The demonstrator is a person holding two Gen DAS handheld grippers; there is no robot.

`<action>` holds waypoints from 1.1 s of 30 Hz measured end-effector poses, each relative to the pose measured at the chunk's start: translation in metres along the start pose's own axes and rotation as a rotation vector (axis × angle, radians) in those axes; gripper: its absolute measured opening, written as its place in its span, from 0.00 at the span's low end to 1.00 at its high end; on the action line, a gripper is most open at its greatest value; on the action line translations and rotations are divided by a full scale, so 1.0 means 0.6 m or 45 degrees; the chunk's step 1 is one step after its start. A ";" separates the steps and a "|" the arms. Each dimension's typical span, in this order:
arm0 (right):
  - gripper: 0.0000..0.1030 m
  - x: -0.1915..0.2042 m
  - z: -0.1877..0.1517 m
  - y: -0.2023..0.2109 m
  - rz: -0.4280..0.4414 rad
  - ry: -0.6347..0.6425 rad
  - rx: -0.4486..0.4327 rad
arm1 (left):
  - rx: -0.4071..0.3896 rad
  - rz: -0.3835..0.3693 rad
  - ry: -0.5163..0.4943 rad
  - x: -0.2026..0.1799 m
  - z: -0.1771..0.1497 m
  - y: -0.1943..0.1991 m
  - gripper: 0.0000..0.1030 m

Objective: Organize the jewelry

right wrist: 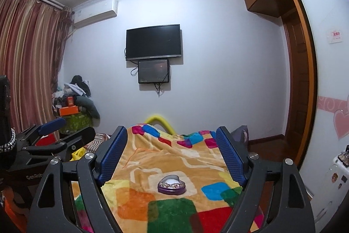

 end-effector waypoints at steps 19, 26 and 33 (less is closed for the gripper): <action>0.78 -0.010 -0.017 0.010 -0.006 -0.007 0.047 | 0.025 -0.013 0.012 -0.003 -0.004 -0.010 0.98; 0.78 -0.011 -0.018 0.009 -0.007 -0.012 0.059 | 0.032 -0.013 0.018 -0.003 -0.004 -0.014 0.99; 0.78 -0.014 -0.019 0.009 -0.005 -0.019 0.068 | 0.036 -0.024 0.023 -0.005 -0.004 -0.017 0.99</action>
Point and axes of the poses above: each gripper's, at about its wrist camera, not at the fingertips, and y roughly against the way its jaws point, x to its left, z to its top, the point moved 7 cm from there along -y, roughly the way its jaws point, and after that the axes turned 6 degrees about x, right-handed, at the moved point
